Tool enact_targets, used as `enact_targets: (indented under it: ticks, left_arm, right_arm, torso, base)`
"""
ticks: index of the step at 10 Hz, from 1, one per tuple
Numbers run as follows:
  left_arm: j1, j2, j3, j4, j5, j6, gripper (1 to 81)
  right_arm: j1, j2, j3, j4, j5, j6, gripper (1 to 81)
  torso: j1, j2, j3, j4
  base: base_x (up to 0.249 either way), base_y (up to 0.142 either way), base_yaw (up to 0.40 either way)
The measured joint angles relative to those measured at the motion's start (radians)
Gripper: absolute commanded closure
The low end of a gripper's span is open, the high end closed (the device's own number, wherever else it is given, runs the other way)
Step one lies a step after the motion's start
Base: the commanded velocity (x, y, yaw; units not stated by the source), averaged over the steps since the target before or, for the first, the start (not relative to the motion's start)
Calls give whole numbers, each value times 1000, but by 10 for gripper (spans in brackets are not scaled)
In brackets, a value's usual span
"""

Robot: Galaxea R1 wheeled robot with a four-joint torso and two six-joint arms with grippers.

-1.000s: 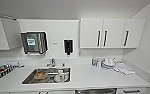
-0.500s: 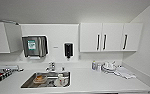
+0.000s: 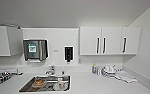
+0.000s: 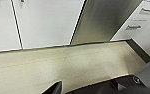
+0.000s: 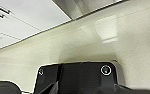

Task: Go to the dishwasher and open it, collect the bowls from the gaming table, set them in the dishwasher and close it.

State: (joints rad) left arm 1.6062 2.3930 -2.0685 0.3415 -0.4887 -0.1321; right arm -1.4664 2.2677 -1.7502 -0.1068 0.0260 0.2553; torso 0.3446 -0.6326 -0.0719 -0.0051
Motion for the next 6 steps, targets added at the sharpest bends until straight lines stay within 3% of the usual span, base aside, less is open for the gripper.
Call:
enact_targets:
  ticks: [4, 6]
  left_arm:
    - [-39, -97, 258, 30, 11, -3, 10]
    - [-59, -153, 356, 39, 19, -4, 10]
  right_arm:
    - [-8, 4, -7, 1, -1, 0, 10]
    - [-10, 10, -11, 2, -1, 0, 10]
  torso:
    - [84, -133, -1, 0]
    - [115, -184, -37, 0]
  base:
    - [0, 0, 0]
    - [0, 0, 0]
